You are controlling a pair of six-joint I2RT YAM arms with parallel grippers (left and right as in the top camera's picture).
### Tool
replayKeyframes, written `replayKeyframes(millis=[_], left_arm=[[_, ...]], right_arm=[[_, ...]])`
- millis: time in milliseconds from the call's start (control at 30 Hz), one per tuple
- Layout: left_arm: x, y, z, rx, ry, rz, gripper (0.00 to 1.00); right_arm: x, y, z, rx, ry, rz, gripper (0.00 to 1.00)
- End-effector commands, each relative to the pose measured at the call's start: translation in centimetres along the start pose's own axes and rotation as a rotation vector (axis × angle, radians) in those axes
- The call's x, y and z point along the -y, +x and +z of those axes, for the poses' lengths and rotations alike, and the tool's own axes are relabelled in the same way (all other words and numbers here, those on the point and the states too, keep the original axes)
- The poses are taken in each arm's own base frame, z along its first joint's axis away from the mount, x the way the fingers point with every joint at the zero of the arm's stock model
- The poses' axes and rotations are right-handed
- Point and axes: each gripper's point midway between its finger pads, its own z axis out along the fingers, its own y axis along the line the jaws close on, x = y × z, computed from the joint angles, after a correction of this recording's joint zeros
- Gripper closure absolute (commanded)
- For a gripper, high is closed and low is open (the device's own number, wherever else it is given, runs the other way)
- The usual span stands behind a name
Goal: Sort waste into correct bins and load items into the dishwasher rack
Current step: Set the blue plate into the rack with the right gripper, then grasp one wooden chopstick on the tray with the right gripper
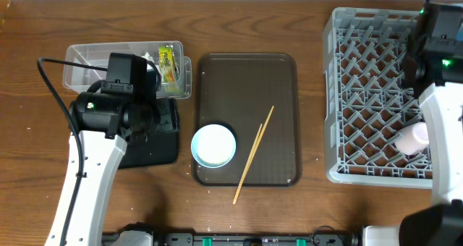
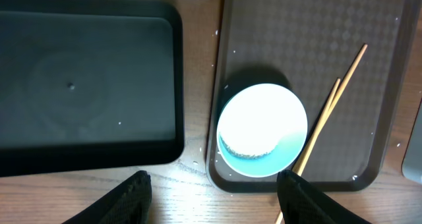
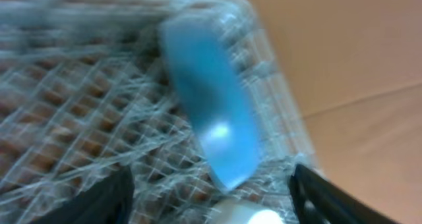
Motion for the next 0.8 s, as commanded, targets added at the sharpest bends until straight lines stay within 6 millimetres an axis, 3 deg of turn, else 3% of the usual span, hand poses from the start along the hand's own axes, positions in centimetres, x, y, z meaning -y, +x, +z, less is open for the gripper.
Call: replayKeyframes(millis=[0,100,233,567,700,767], left_arm=[[-0.3,-0.2,-0.1,0.005,-0.013,0.002,0.36],[-0.3,-0.2,-0.1,0.005,-0.014,0.003,0.36],[-0.3,-0.2,-0.1,0.005,-0.014,0.003,0.36],[-0.3,-0.2,-0.1,0.004,-0.014,0.002,0.36],[-0.3,0.0,-0.1,-0.002,-0.015,0.002,0.36],[-0.3,0.0,-0.1,-0.003,-0.015,0.002,0.36]], right_arm=[[-7.7,0.7,-2.8,-0.043,-0.398,0.128,0.34],[-13.3,2.5,-6.4,-0.139,-0.676,0.127,0.36],[-18.1,5.8,-10.3,-0.281,-0.835,0.058,0.42],[-25.8,14.6,-16.4,-0.492,-0.885,-0.131,0.43],[-27.8,18.3,-17.6,-0.567,-0.852,-0.145,0.46],[-28.7,20.2,-17.9,-0.594,-0.844,-0.145,0.52]])
